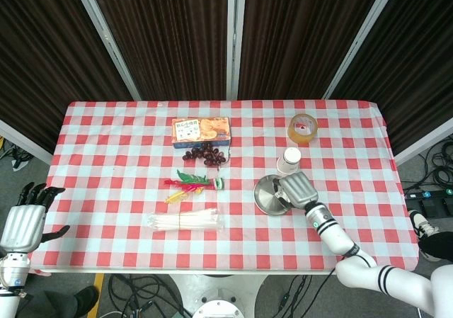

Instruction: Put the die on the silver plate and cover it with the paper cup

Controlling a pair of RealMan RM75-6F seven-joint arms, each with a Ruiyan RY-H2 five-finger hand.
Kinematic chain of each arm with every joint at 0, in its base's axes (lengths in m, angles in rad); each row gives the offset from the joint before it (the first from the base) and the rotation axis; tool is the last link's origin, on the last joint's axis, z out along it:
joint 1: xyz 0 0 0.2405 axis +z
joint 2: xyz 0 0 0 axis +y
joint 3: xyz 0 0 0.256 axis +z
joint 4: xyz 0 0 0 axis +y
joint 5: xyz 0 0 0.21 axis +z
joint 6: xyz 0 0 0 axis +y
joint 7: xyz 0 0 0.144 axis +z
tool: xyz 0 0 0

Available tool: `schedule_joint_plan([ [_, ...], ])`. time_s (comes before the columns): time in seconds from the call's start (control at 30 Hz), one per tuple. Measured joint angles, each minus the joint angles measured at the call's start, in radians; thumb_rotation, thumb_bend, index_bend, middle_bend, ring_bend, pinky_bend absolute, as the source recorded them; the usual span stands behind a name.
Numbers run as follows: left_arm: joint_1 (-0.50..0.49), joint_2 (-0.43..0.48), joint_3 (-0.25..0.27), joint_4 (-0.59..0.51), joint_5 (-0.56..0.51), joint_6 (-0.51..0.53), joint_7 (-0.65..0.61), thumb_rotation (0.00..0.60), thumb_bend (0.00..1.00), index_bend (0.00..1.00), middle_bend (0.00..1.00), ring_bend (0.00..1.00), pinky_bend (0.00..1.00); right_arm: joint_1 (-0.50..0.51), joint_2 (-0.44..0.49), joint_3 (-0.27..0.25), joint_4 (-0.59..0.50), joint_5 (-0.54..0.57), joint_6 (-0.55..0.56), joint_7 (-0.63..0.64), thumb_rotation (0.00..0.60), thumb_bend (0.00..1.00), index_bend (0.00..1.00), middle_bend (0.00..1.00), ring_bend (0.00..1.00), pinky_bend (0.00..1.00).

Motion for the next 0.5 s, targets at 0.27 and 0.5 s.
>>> schedule_joint_plan([
  [0.27, 0.008, 0.000, 0.001, 0.004, -0.010, 0.002, -0.004, 0.600, 0.03, 0.23, 0.22, 0.12, 0.08, 0.052, -0.065, -0.005, 0.046, 0.042, -0.032, -0.066, 0.600, 0.12, 0.14, 0.50, 0.48, 0.75],
  [0.5, 0.006, 0.001, -0.002, 0.002, -0.003, 0.006, -0.004, 0.600, 0.03, 0.23, 0.22, 0.12, 0.08, 0.008, 0.029, 0.001, -0.114, 0.036, 0.080, -0.052, 0.600, 0.10, 0.12, 0.31, 0.22, 0.40],
])
